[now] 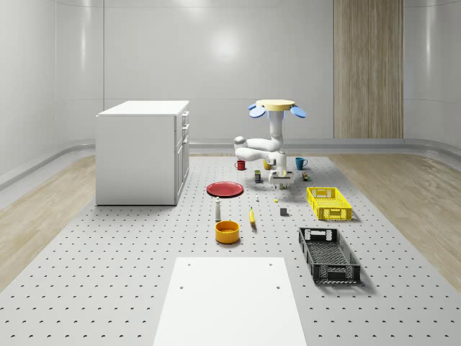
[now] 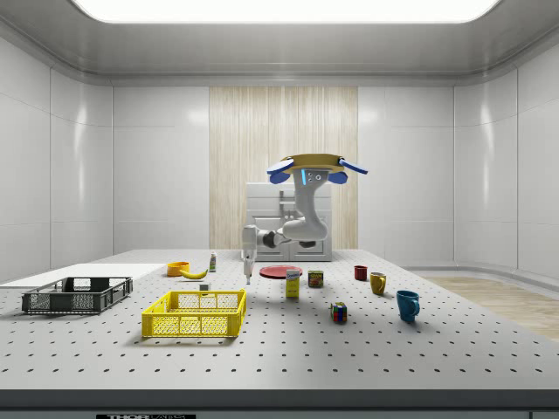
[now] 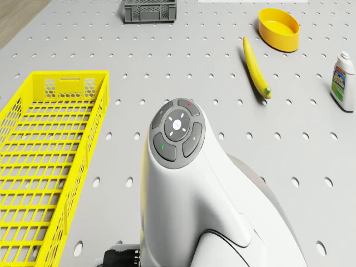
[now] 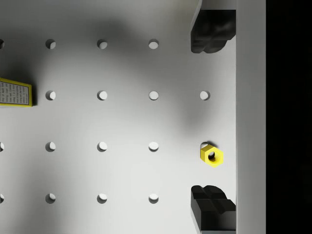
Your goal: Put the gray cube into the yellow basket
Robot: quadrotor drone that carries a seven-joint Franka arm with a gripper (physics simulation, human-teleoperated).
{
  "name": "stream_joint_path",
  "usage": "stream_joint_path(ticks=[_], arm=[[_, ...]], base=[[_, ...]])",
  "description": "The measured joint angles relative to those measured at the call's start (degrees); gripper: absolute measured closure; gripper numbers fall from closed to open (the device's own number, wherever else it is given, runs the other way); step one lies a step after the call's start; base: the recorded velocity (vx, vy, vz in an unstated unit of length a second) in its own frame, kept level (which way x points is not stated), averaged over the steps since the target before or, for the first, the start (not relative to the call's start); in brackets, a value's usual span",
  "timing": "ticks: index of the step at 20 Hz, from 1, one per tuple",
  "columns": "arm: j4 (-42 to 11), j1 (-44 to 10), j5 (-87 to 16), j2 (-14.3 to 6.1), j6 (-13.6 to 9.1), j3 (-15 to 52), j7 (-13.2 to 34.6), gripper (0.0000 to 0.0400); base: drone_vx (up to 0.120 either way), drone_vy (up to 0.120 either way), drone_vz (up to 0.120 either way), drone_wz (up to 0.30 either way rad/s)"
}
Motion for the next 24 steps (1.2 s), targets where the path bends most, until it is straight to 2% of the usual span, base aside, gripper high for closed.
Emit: stream_joint_path(ticks=[3, 8, 10, 24], arm=[[0.01, -0.06, 0.11, -0.26, 0.25, 0.04, 0.05, 0.0000], [0.03, -0.15, 0.28, -0.68, 0.63, 0.10, 0.12, 0.0000], [0.04, -0.18, 0.34, -0.83, 0.78, 0.13, 0.15, 0.0000], [0.07, -0.39, 0.74, -1.81, 1.69, 0.27, 0.31, 0.0000]], base=[[0.120, 0.000, -0.013, 0.000], [0.120, 0.000, -0.104, 0.000], [0.120, -0.100, 0.000, 0.000], [0.120, 0.000, 0.000, 0.000]])
